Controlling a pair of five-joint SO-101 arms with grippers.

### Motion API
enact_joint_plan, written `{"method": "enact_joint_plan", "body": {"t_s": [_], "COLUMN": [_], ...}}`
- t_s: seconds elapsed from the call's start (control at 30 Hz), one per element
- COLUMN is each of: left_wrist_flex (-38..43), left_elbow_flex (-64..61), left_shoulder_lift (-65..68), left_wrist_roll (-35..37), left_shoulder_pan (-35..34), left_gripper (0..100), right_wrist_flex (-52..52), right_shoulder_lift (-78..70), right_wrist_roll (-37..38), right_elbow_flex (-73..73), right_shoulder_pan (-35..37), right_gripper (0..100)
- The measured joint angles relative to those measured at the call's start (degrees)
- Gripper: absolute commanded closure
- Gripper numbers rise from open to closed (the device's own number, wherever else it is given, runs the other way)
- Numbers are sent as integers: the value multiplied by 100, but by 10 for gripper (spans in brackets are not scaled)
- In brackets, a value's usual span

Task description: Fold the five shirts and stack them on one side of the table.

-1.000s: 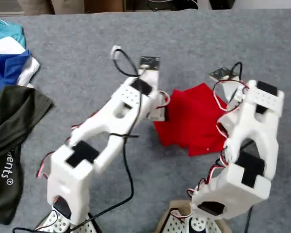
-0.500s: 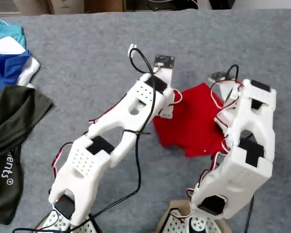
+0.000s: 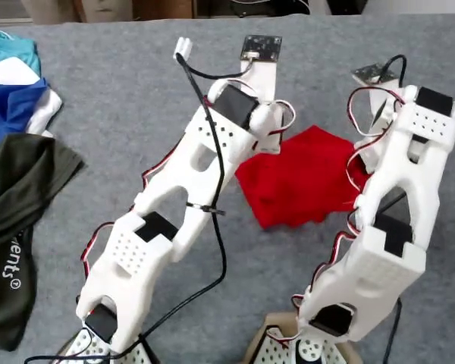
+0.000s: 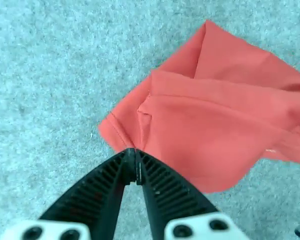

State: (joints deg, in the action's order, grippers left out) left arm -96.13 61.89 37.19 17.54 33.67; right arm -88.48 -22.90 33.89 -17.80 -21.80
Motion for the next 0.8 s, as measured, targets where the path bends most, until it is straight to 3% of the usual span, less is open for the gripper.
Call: {"method": "enact_joint_plan", "body": {"t_s": [0.23,0.57,0.8], "left_wrist_flex": [-70,-255,-404], "left_elbow_flex": [-229,-677,-703], "left_shoulder_lift": [9,9,9], "left_wrist_roll": [0,-62,-255], "left_shoulder_pan": [0,0,-35], "left_gripper": [981,981,981], "right_wrist_flex": [220,-870,-343], "right_shoulder_lift": [-422,193,993], "right_wrist_roll": [0,-35,-580], "right_elbow_flex": [-9,149,1785], "right_shoulder_pan": [0,9,35], "right_gripper": [764,756,758]}}
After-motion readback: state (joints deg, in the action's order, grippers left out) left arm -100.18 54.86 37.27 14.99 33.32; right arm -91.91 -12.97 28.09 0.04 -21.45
